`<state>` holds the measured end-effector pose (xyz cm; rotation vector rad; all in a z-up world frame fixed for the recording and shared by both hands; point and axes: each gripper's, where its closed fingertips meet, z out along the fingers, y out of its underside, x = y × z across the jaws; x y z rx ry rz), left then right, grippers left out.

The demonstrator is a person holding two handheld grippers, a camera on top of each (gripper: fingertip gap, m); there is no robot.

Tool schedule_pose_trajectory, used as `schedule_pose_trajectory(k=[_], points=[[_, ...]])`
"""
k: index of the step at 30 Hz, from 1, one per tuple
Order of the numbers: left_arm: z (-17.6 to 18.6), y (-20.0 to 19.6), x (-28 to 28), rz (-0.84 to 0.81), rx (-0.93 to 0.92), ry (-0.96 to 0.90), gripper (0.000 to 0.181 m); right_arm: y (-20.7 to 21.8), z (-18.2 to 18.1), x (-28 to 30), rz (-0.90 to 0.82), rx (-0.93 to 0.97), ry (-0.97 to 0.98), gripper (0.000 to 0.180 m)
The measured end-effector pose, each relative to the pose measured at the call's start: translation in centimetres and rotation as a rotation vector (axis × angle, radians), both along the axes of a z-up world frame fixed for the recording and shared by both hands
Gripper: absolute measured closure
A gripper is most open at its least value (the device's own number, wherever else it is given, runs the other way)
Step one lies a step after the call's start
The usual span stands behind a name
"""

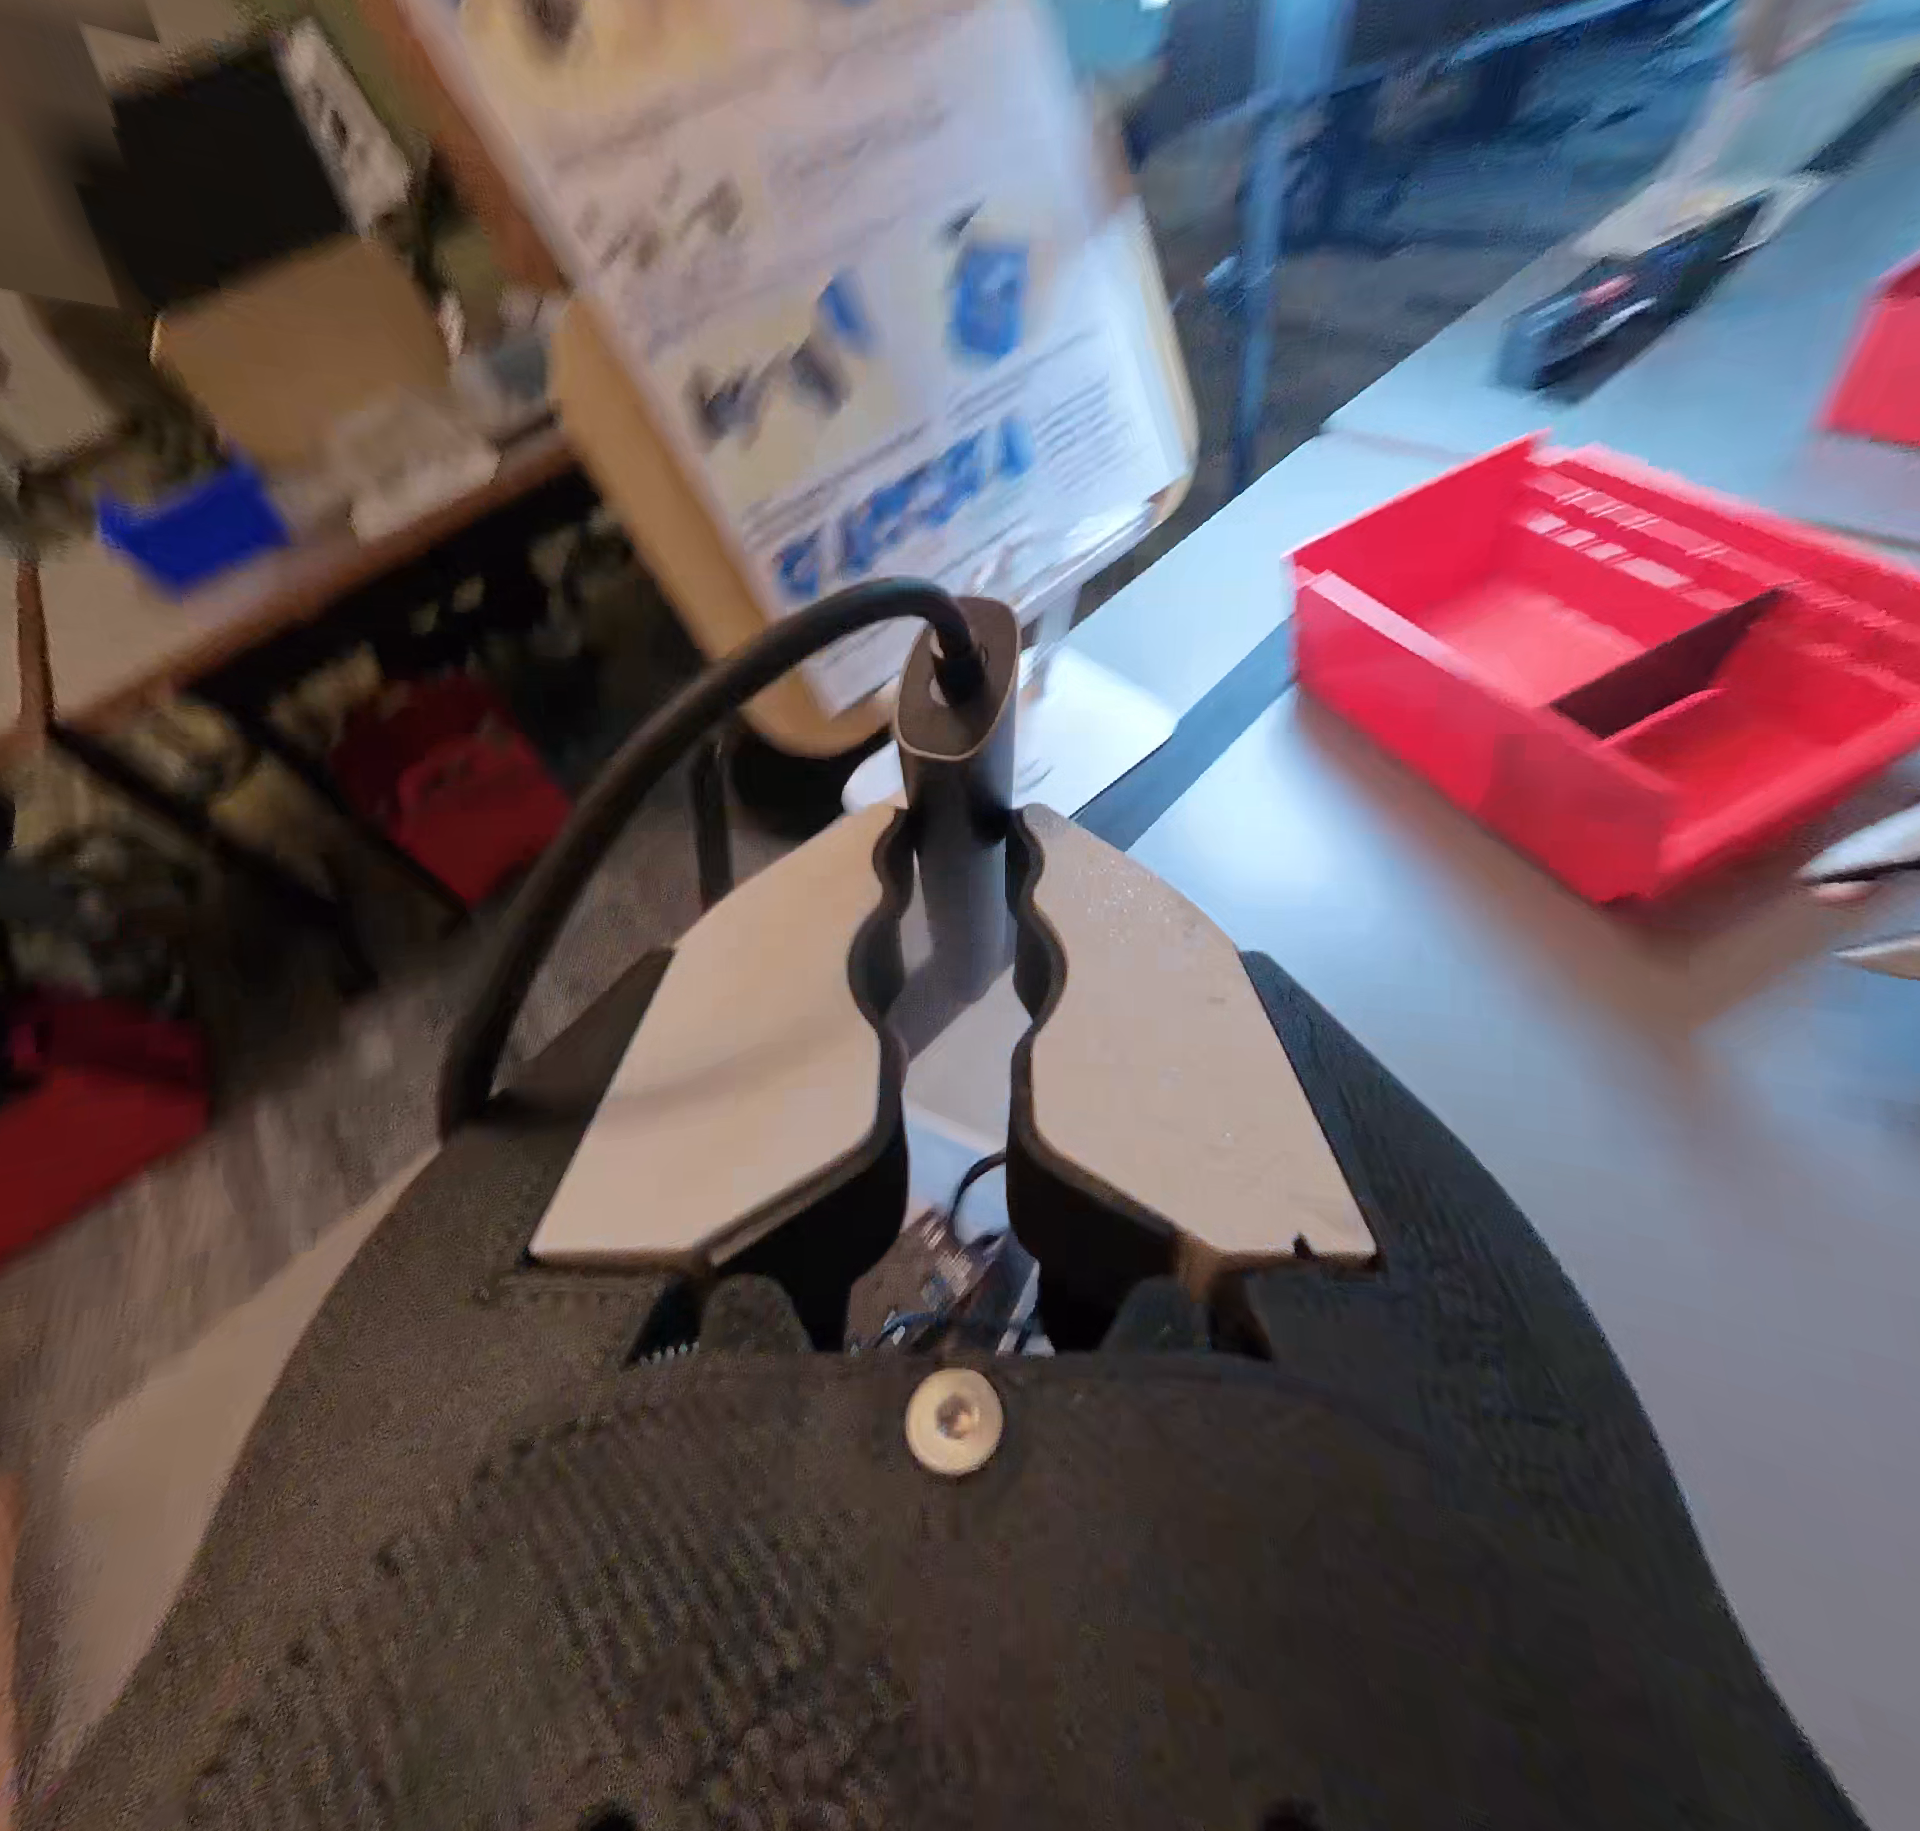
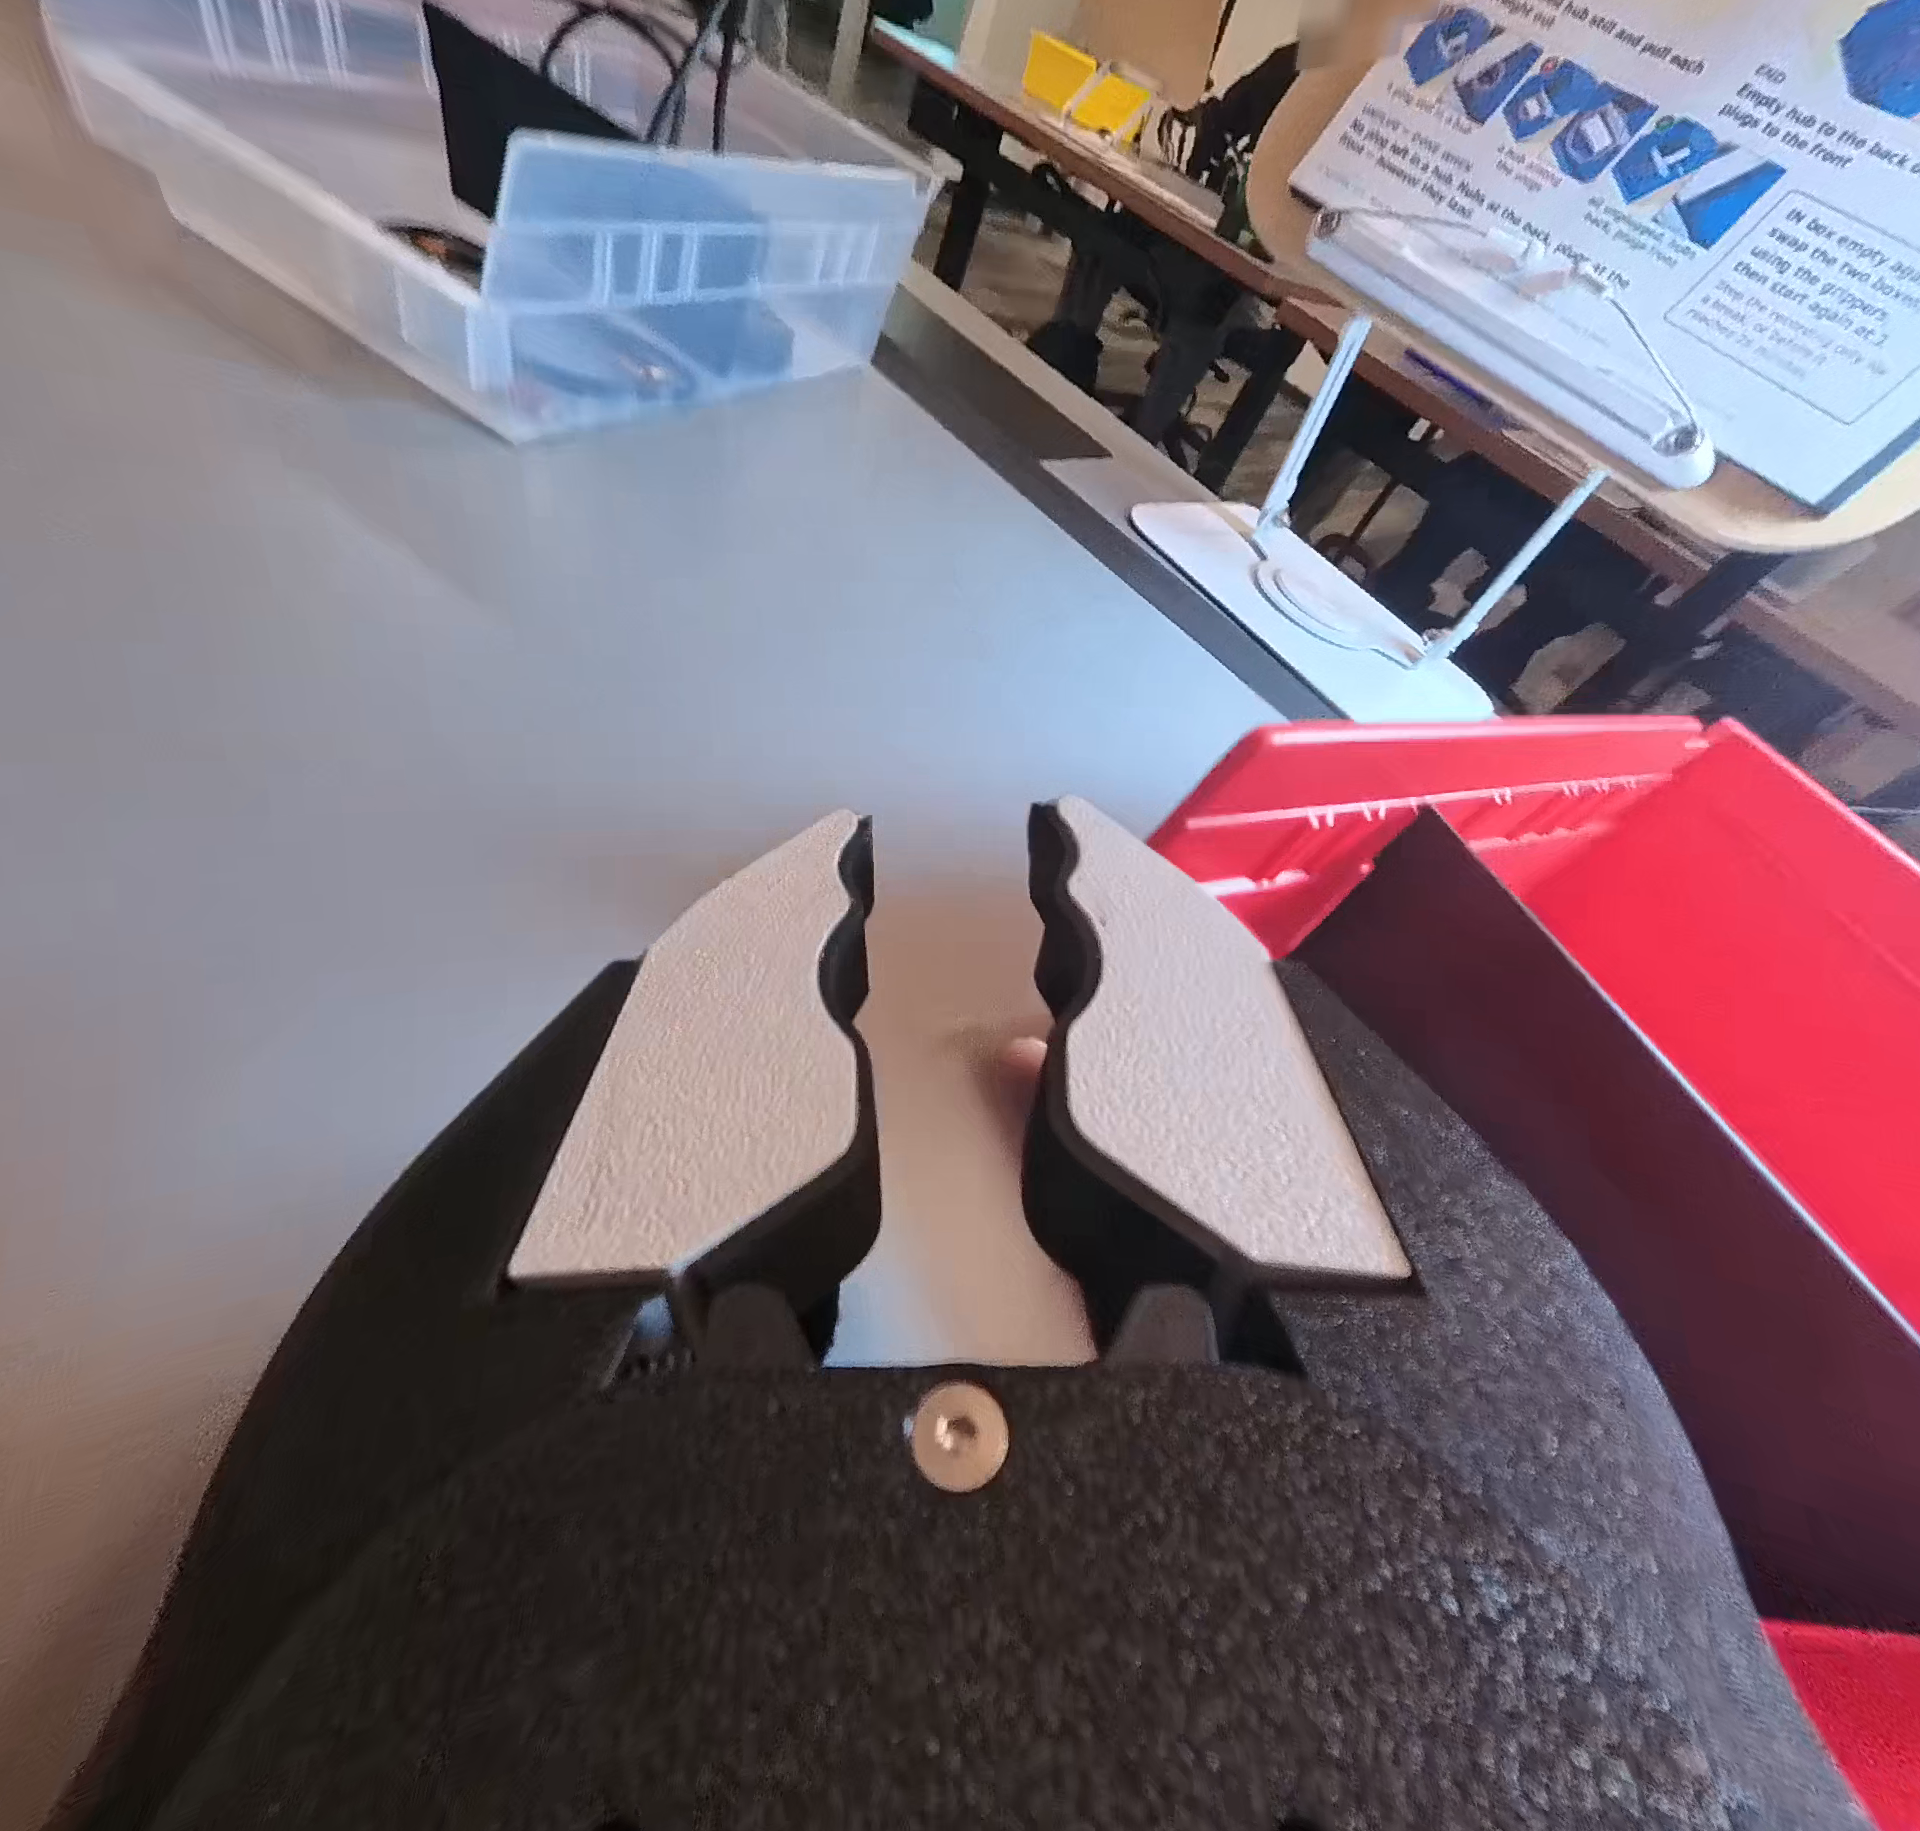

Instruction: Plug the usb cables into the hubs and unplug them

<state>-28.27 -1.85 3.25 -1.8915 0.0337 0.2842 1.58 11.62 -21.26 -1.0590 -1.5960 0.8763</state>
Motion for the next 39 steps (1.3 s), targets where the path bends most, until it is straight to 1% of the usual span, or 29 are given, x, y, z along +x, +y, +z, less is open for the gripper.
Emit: schedule_pose_trajectory(k=[3, 6, 8, 10, 13, 14, 16, 17, 18, 20, 21, 22, 23, 24, 25, 26, 28, 30, 31, 34, 35, 36, 37, 38, 39], points=[[1.7, 0.7, 8.1, -0.175, 0.101, 0.042, 0.164, -1.5, 2.4, -1.4, 0.044, -0.060, 0.052, 0.148], [1.0, 1.6, 15.9, -0.363, 0.174, 0.009, 0.164, -3.5, 6.3, -2.6, 0.102, -0.100, 0.145, 0.142], [-0.8, 2.1, 20.4, -0.487, 0.199, -0.056, 0.164, -5.0, 9.1, -3.2, 0.153, -0.131, 0.221, 0.135], [-3.2, 2.7, 23.7, -0.579, 0.223, -0.112, 0.164, -6.7, 11.3, -3.5, 0.222, -0.173, 0.285, 0.127], [-6.4, 2.7, 27.4, -0.739, 0.323, -0.196, 0.164, -9.4, 12.1, -3.3, 0.371, -0.301, 0.327, 0.118], [-7.4, 2.7, 28.0, -0.771, 0.358, -0.238, 0.164, -10.0, 12.1, -2.9, 0.419, -0.359, 0.350, 0.121], [-9.0, 2.8, 28.8, -0.825, 0.400, -0.335, 0.164, -10.7, 12.2, -1.9, 0.516, -0.492, 0.404, 0.148], [-9.4, 2.7, 28.9, -0.848, 0.430, -0.387, 0.164, -10.7, 12.1, -1.6, 0.554, -0.547, 0.403, 0.157], [-9.8, 2.9, 28.9, -0.854, 0.444, -0.429, 0.164, -10.6, 11.9, -1.4, 0.579, -0.573, 0.395, 0.162], [-10.7, 3.3, 28.3, -0.861, 0.387, -0.468, 0.164, -9.9, 11.5, -1.4, 0.558, -0.514, 0.370, 0.162], [-11.6, 3.5, 28.0, -0.863, 0.304, -0.487, 0.167, -9.3, 11.5, -1.3, 0.532, -0.446, 0.363, 0.162], [-12.9, 3.7, 27.4, -0.849, 0.187, -0.489, 0.174, -8.3, 11.5, -1.4, 0.485, -0.362, 0.354, 0.162], [-14.2, 3.9, 26.5, -0.808, 0.086, -0.460, 0.171, -7.0, 11.6, -1.5, 0.414, -0.275, 0.358, 0.162], [-15.1, 3.7, 25.6, -0.775, 0.020, -0.409, 0.166, -5.7, 11.8, -1.5, 0.349, -0.201, 0.362, 0.162], [-15.5, 3.6, 24.8, -0.736, -0.015, -0.338, 0.165, -4.7, 11.8, -1.4, 0.306, -0.132, 0.348, 0.162], [-15.5, 3.8, 23.7, -0.662, -0.014, -0.241, 0.164, -3.7, 11.4, -1.5, 0.260, -0.045, 0.313, 0.162], [-15.0, 4.2, 21.6, -0.504, 0.009, 0.015, 0.158, -2.0, 9.2, -2.0, 0.163, 0.218, 0.178, 0.162], [-15.0, 4.4, 21.3, -0.433, -0.001, 0.238, 0.151, -1.2, 6.8, -2.5, 0.101, 0.434, 0.058, 0.162], [-15.5, 4.5, 21.9, -0.439, -0.027, 0.309, 0.149, -1.6, 5.8, -2.7, 0.101, 0.491, 0.020, 0.162], [-19.1, 5.2, 23.1, -0.466, -0.169, 0.457, 0.137, -4.7, 3.5, -3.4, 0.190, 0.545, -0.053, 0.162], [-20.6, 5.4, 23.0, -0.472, -0.225, 0.531, 0.136, -5.7, 3.1, -3.5, 0.215, 0.551, -0.063, 0.162], [-22.0, 5.5, 22.7, -0.467, -0.283, 0.603, 0.140, -6.7, 3.0, -3.6, 0.244, 0.540, -0.066, 0.162], [-23.1, 5.5, 22.5, -0.474, -0.322, 0.658, 0.159, -7.7, 3.1, -3.6, 0.276, 0.507, -0.055, 0.162], [-23.6, 5.5, 22.6, -0.488, -0.324, 0.675, 0.161, -8.3, 3.3, -3.5, 0.299, 0.467, -0.046, 0.162], [-23.9, 5.4, 23.0, -0.521, -0.315, 0.638, 0.161, -8.8, 3.5, -3.3, 0.334, 0.422, -0.029, 0.162]])
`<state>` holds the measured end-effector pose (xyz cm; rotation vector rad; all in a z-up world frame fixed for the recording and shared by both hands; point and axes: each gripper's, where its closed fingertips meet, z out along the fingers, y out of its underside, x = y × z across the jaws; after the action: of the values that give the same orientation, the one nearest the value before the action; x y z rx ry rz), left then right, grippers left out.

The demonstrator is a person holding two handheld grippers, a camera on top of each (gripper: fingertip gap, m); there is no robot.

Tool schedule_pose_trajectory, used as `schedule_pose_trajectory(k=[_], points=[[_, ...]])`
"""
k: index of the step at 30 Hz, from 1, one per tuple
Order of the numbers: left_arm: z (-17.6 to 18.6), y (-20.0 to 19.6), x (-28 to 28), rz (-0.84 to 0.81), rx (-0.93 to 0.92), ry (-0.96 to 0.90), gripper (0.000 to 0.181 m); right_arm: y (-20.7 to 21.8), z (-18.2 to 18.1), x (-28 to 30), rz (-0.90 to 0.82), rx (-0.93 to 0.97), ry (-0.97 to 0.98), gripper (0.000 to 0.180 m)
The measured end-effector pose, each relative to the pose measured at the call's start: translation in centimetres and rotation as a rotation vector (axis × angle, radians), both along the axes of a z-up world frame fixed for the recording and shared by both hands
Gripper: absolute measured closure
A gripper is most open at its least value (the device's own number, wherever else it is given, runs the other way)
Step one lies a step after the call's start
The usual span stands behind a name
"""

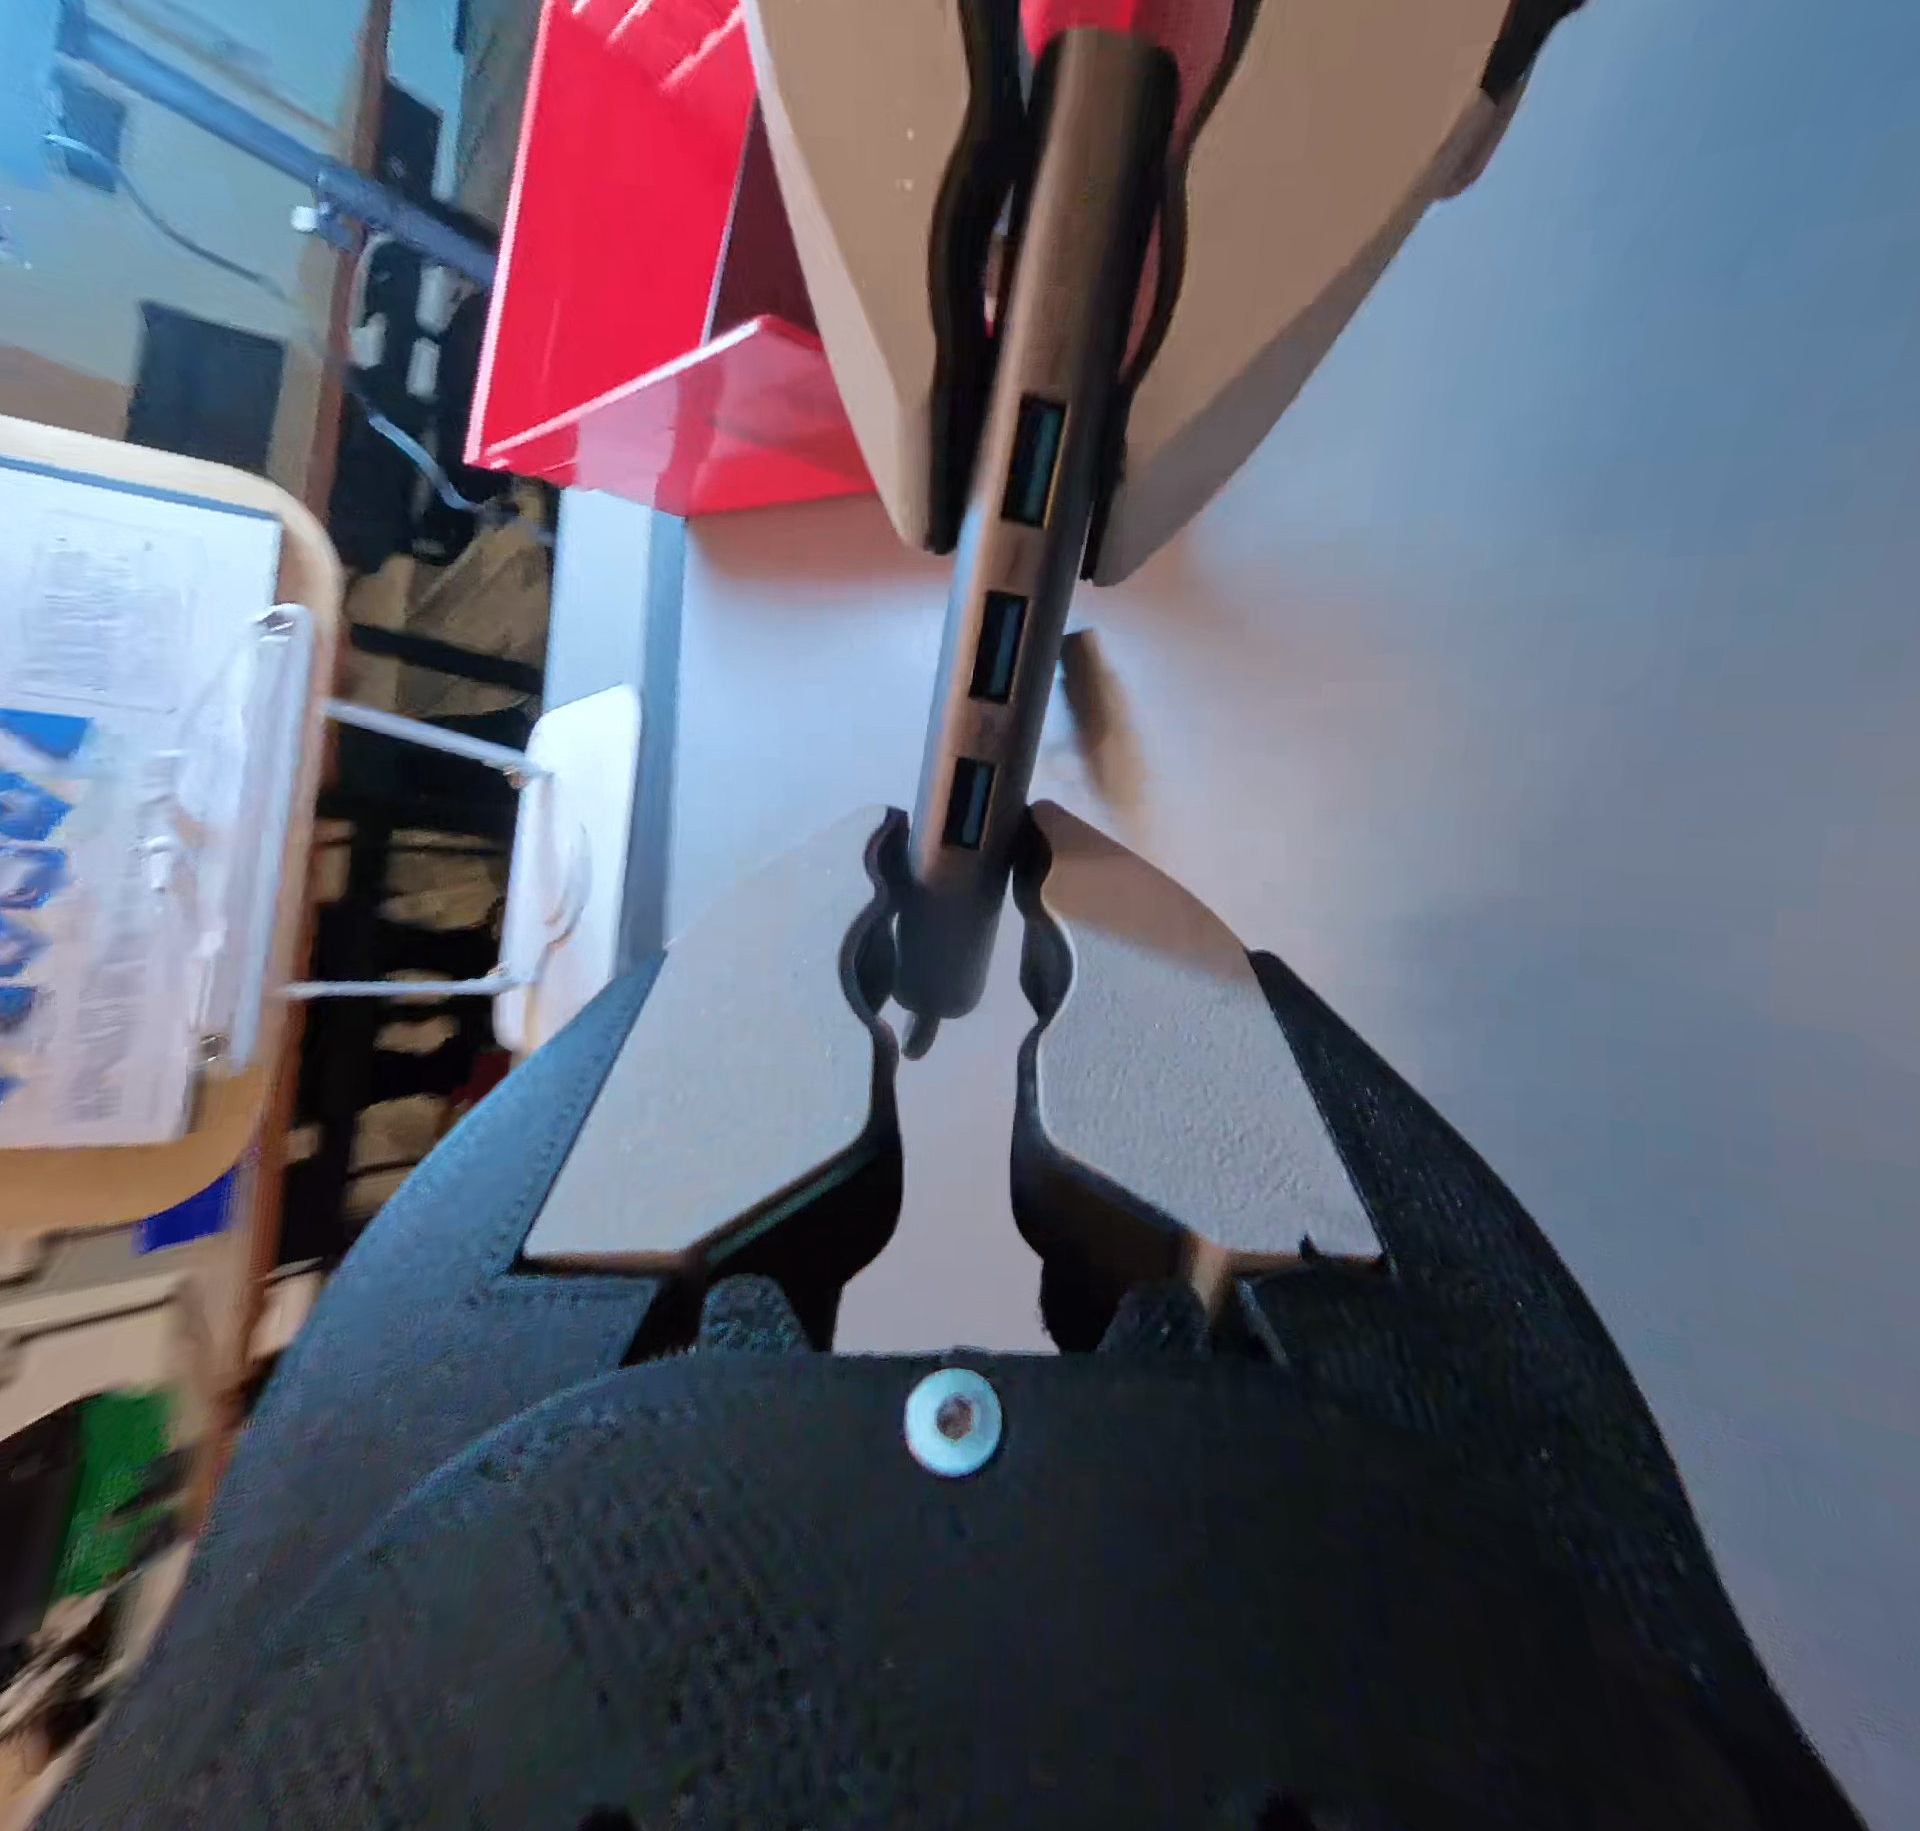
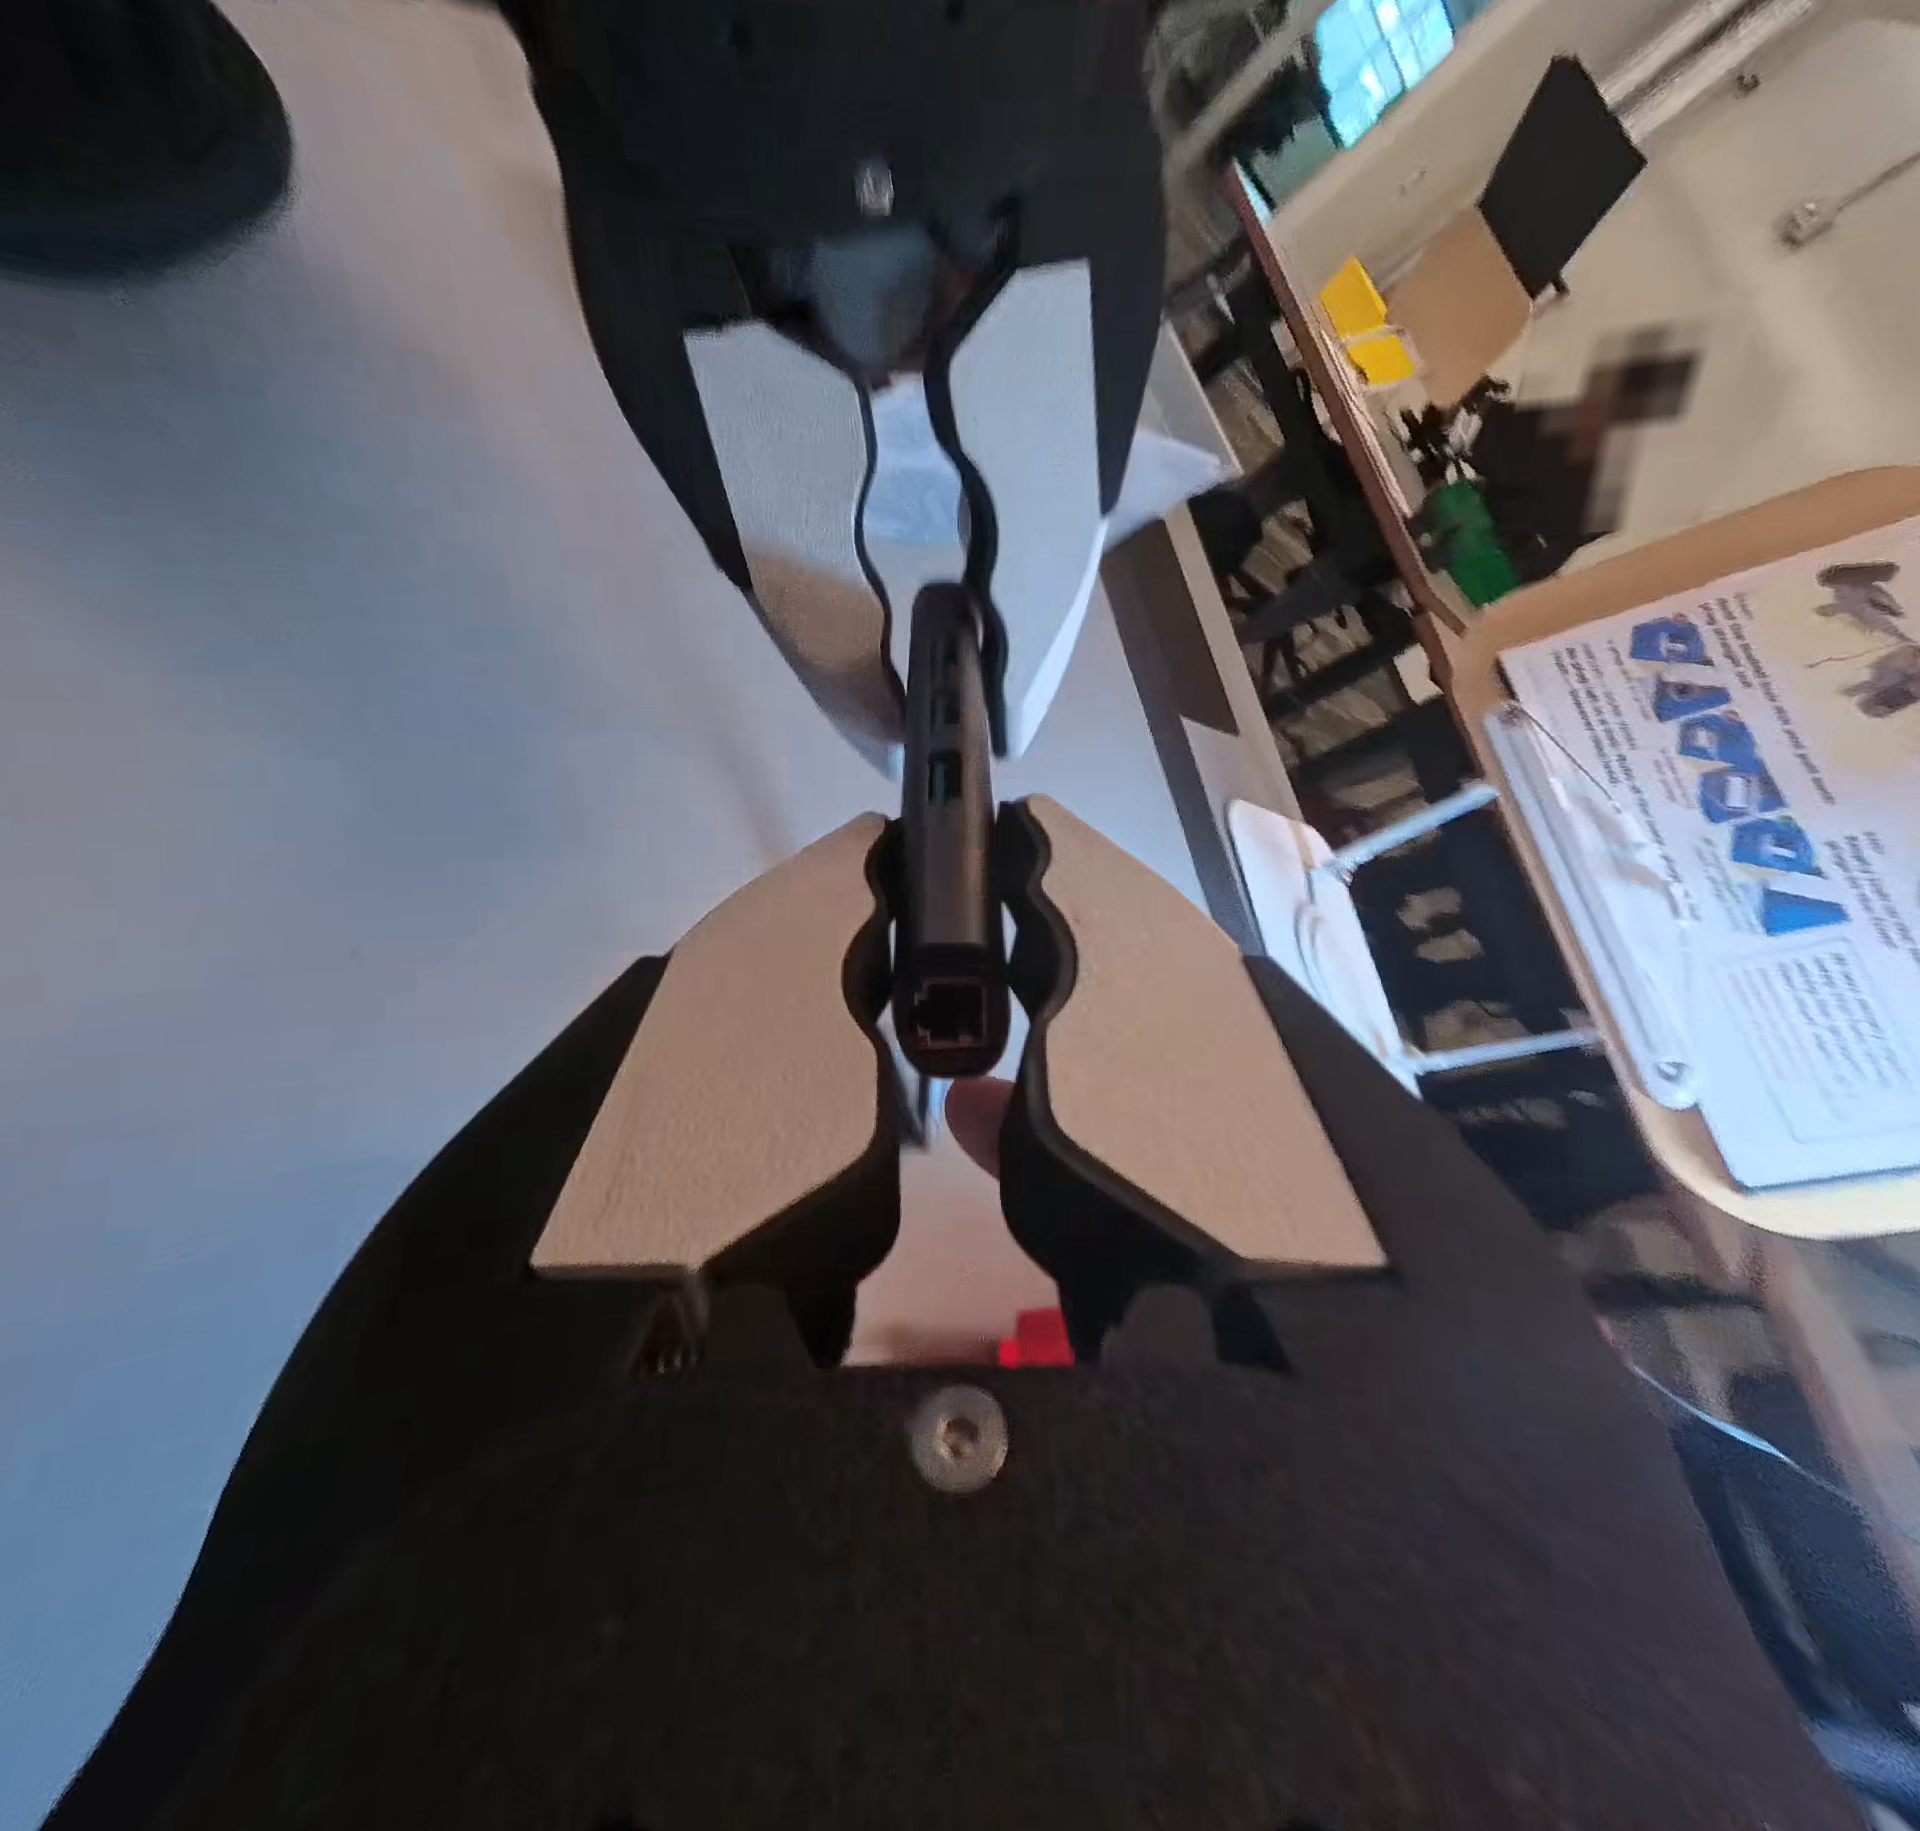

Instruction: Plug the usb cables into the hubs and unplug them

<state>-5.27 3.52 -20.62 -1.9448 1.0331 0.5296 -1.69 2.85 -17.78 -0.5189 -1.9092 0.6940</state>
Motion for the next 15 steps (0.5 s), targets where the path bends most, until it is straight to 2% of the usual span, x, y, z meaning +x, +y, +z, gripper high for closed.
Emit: schedule_pose_trajectory(k=[4, 6, 9, 12, 15], points=[[1.2, -0.4, 2.8, -0.185, 0.053, -0.301, 0.162, -1.3, 3.9, 1.5, 0.183, -0.390, 0.121, 0.159], [2.3, -0.5, 3.8, -0.253, 0.101, -0.440, 0.163, -0.6, 4.5, 1.7, 0.195, -0.458, 0.118, 0.147], [3.2, -0.8, 4.7, -0.328, 0.129, -0.593, 0.163, -0.6, 3.3, 1.9, 0.230, -0.515, 0.025, 0.128], [2.7, -0.7, 5.4, -0.351, 0.108, -0.627, 0.163, -1.4, 2.8, 1.7, 0.235, -0.485, 0.026, 0.135], [1.4, -0.2, 5.6, -0.323, 0.075, -0.616, 0.162, -1.9, 2.2, 1.4, 0.216, -0.399, 0.015, 0.162]])
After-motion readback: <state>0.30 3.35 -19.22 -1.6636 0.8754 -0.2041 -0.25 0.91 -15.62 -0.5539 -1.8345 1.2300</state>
